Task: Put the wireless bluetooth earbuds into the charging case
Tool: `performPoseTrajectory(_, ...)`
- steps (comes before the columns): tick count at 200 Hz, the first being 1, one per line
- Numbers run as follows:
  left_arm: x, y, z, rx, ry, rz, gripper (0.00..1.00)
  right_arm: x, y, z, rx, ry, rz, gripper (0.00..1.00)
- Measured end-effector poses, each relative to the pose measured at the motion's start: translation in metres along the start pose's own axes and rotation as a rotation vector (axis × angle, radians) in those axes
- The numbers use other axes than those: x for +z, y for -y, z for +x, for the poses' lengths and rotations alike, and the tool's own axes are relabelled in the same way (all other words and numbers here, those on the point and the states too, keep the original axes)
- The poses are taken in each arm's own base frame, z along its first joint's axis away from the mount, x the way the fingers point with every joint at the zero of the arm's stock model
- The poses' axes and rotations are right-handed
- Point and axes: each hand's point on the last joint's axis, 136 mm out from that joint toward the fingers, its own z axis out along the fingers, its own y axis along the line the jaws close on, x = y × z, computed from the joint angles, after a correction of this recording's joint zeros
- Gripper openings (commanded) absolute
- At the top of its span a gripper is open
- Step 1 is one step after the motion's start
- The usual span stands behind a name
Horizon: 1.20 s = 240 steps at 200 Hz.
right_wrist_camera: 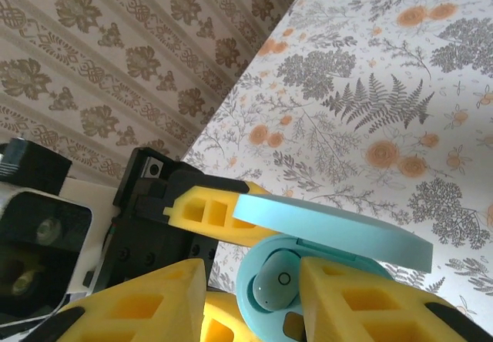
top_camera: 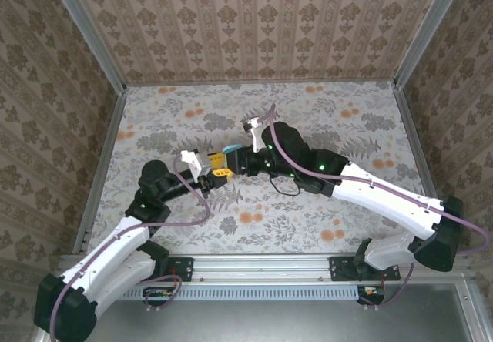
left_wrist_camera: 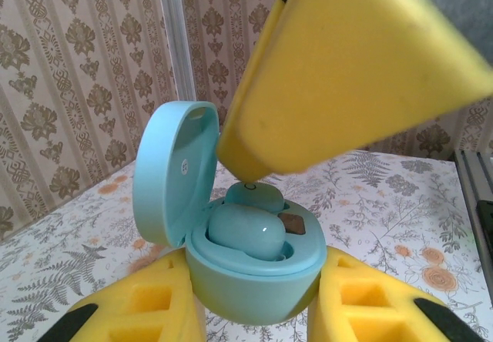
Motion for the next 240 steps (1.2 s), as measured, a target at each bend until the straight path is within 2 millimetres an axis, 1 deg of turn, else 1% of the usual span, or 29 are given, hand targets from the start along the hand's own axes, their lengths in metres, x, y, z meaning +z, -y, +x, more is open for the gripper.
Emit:
performPoseTrajectory(34, 0.0, 0.0, 0.0, 0.0, 0.0, 0.0, 0.24, -0.012, -0.004, -0.008, -0.004, 0.029, -0.008, 0.38)
performPoseTrajectory(71, 0.0, 0.001, 0.0, 0.0, 0.001, 0.005, 0.24, -0.031, -0.011, -0.018, -0.037, 0.064, -0.024, 0.42)
performPoseTrajectory(88, 0.0, 0.002, 0.0, 0.001, 0.002, 0.014, 0.24, -0.038, -0.01, -0.025, -0.052, 0.078, -0.021, 0.43)
performPoseTrajectory(102, 0.0, 0.004, -0.001, 0.001, 0.003, 0.025, 0.24, -0.042, -0.004, -0.034, -0.049, 0.088, -0.005, 0.43)
performPoseTrajectory(124, 0.0, 0.007, -0.002, 0.006, 0.01, 0.043, 0.24, -0.045, 0.015, -0.047, -0.019, 0.095, 0.017, 0.43)
performPoseTrajectory(144, 0.0, 0.011, -0.004, 0.007, 0.013, 0.061, 0.24, -0.039, 0.029, -0.054, 0.013, 0.077, 0.019, 0.43)
performPoseTrajectory(164, 0.0, 0.013, -0.008, 0.013, 0.02, 0.077, 0.24, -0.026, 0.036, -0.051, 0.034, 0.026, 0.004, 0.43)
performPoseTrajectory(184, 0.001, 0.016, -0.013, 0.02, 0.029, 0.09, 0.24, -0.013, 0.034, -0.038, 0.046, -0.046, -0.031, 0.42)
performPoseTrajectory(204, 0.001, 0.017, -0.014, 0.021, 0.03, 0.093, 0.24, -0.005, 0.03, -0.028, 0.056, -0.102, -0.069, 0.42)
performPoseTrajectory(240, 0.002, 0.019, -0.015, 0.045, 0.038, 0.113, 0.24, -0.008, 0.023, -0.019, 0.061, -0.142, -0.115, 0.43)
